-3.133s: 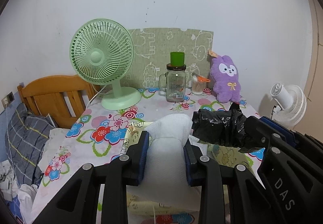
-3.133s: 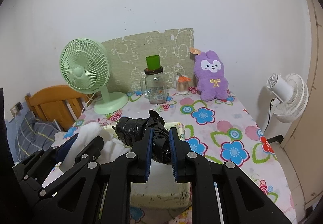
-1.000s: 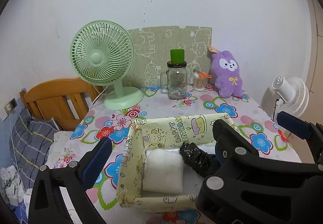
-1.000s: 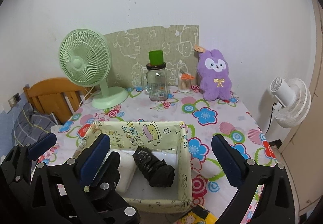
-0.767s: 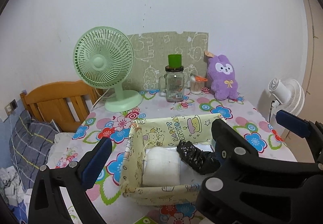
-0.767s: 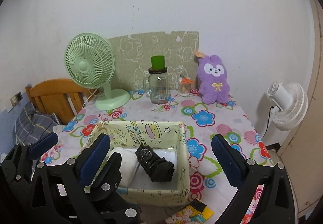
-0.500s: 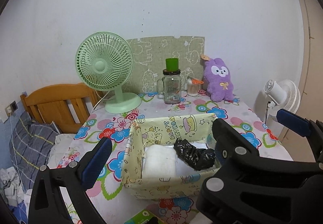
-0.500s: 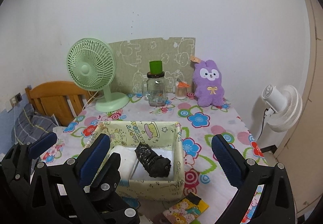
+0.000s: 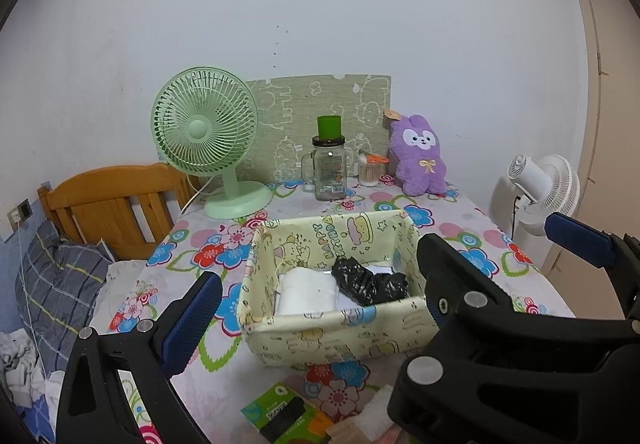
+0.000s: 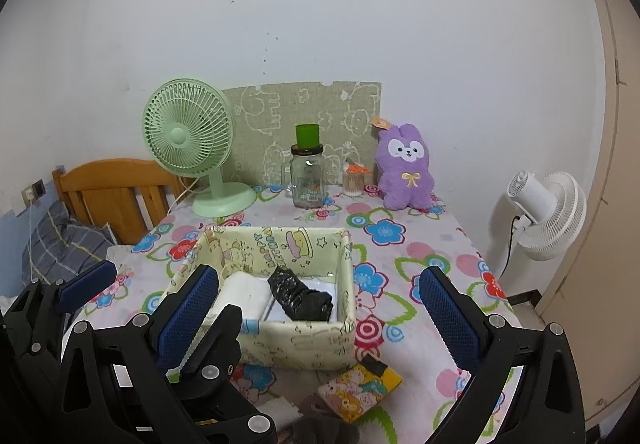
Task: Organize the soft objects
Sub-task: 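Withdraw both tools from the basket toward the remaining items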
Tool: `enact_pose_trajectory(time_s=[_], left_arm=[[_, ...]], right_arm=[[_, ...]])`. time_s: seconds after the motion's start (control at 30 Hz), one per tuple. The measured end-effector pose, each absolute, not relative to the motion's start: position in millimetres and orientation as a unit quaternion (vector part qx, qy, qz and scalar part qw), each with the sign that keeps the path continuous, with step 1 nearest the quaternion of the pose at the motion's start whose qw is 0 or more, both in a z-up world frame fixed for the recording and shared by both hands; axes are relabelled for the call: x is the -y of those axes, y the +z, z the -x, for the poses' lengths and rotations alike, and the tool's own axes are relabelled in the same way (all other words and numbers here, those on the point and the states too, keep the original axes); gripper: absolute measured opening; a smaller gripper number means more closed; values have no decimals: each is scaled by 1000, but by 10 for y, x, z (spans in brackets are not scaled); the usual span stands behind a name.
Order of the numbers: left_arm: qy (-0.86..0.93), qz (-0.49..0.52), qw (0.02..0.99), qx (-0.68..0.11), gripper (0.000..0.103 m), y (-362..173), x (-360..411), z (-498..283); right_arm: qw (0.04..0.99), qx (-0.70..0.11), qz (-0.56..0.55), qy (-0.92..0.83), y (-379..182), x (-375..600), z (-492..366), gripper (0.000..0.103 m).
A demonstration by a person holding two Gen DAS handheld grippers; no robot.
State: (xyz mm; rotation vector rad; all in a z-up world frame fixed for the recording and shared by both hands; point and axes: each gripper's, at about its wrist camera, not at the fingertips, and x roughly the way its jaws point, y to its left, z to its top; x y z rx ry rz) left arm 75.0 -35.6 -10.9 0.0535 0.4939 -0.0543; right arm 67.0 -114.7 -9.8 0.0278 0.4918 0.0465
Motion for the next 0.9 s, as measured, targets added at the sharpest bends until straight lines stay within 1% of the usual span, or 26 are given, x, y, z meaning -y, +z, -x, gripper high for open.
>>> enact_pose_trajectory(time_s=[0.43,0.9], left_arm=[[-41,-24,969,-242,103,-187,395,-437],[-65,-31,963,-259,103,-407,459,-229]], right_arm=[[970,-240,-8,24,-165,1162,-323,102],[968,-249,-6,31,-370,1191,-63,102]])
